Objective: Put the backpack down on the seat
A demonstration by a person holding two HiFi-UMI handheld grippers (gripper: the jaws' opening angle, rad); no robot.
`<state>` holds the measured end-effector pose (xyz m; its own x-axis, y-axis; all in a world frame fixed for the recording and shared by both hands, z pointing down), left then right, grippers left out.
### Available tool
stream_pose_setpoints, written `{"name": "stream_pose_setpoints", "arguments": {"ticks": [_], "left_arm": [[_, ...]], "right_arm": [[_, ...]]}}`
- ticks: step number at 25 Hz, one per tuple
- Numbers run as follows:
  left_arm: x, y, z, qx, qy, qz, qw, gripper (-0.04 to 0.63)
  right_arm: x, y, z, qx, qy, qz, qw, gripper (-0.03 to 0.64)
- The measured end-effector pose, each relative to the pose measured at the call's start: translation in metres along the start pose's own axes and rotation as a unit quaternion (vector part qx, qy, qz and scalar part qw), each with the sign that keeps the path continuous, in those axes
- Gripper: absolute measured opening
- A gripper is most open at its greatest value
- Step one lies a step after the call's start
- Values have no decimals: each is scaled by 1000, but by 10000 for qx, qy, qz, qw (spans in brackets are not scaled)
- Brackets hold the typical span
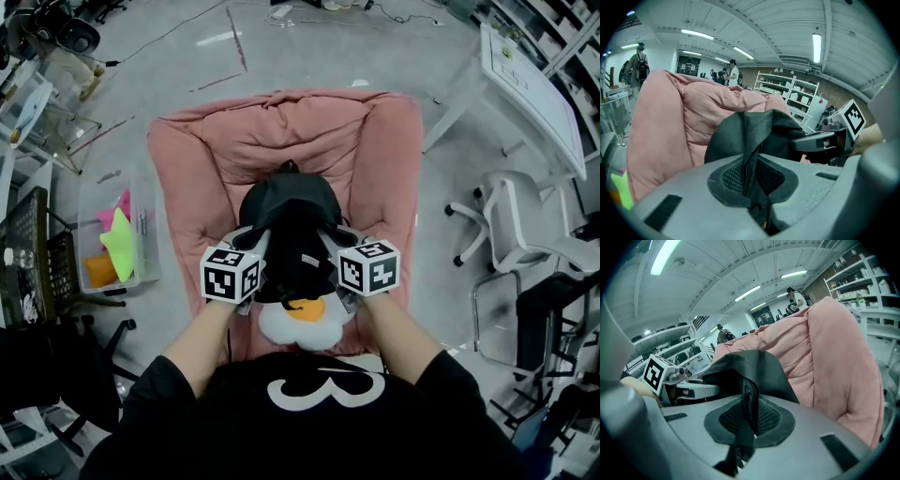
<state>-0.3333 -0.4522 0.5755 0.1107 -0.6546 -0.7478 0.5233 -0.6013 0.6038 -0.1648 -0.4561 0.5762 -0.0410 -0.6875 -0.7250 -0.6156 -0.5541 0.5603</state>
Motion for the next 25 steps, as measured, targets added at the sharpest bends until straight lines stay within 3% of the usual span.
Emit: {"name": "stream_pose_setpoints", "arguments": {"ticks": [3, 5, 10, 12, 15, 22, 25], "left_arm": [[2, 1, 2, -36, -71, 53, 10000, 42], [3, -1, 7, -4, -206, 49, 9998, 117], [-3, -12, 13, 92, -678, -49, 9976, 234], [-3, -26, 12, 233, -888, -257, 9954, 270], [-1, -48, -3, 250, -934, -527, 9939, 287], [-8, -102, -70, -323, -683, -575, 9955, 287], [-3, -135, -102, -516, -577, -787, 9939, 284]], "right_arm": [[2, -2, -2, -18, 122, -48, 9999, 28], [3, -6, -4, -34, 205, -124, 9997, 49], [5, -25, -7, -66, 204, -379, 9991, 191], [2, -36, -5, -73, 142, -438, 9989, 208], [-3, -57, 1, -7, 83, -505, 9987, 213], [-13, -124, 35, 314, 5, -758, 9966, 213], [-14, -163, 55, 565, -114, -858, 9946, 213]]}}
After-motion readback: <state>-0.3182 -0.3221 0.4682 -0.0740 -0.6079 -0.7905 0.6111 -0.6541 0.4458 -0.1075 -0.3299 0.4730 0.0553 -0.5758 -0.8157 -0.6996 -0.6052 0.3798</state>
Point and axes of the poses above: the fingertips, and each gripper's own axes: y forward along the fingers, z to its left, x out of its top, the point moved 5 cm from there along -y, backward along the fingers, and after that the axes turned 1 degree about -x, right-handed, at the moved point
